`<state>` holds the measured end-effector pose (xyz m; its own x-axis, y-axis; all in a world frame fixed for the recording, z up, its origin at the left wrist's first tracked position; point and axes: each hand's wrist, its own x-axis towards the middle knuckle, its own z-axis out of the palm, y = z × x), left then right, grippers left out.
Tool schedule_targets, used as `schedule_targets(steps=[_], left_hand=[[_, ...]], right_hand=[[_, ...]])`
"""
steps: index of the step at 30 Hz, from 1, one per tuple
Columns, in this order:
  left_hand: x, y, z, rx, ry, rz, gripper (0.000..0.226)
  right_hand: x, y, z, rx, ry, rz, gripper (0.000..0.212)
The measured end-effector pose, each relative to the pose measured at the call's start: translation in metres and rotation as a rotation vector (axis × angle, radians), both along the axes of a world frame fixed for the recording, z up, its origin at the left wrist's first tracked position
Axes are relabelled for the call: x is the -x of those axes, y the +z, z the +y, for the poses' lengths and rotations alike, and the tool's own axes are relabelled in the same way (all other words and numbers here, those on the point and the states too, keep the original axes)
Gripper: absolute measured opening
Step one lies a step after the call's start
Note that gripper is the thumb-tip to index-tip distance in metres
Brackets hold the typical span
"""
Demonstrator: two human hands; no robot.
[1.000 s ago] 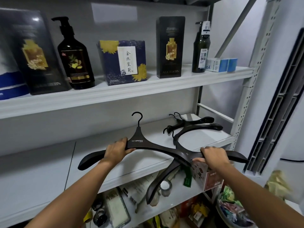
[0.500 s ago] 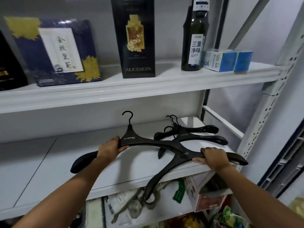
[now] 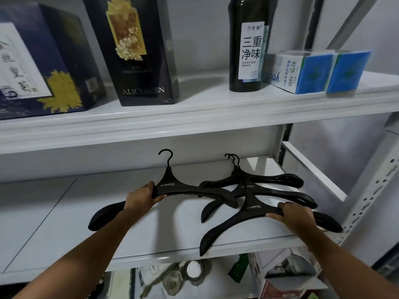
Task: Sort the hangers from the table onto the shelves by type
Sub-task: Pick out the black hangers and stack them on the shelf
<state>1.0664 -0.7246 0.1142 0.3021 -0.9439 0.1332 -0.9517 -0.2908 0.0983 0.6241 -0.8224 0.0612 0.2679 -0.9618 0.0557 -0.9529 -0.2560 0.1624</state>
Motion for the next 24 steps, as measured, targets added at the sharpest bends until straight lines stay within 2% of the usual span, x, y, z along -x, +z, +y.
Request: schedule_targets(steps=[3,10,15,19,24], left_hand=[[0.001,-0.008,-0.006,-0.015,0.007,0.001,0.045],[-0.006,-0.015,-0.008,-0.021,0.006,0.015,0.045],[-0.025,-0.015,-0.005,-0.004,0.017,0.029,0.045],[-0.05,-0.017,-0.001,0.003,0.043,0.053,0.044],[-0.086,-0.019,0.009,0.0,0.063,0.083,0.045]], right_hand=[[-0.004,-0.003,-0.009,-0.024,0.007,0.068,0.068],[-0.008,-0.008,-0.013,-0.042,0.012,0.023,0.059],[-0.015,0.002,-0.008,0.027,0.016,0.002,0.056],[-0.045,0.031,-0.004,0.186,0.065,-0.155,0.042],[-0.133,0.073,0.001,0.172,0.277,-0.283,0.038]])
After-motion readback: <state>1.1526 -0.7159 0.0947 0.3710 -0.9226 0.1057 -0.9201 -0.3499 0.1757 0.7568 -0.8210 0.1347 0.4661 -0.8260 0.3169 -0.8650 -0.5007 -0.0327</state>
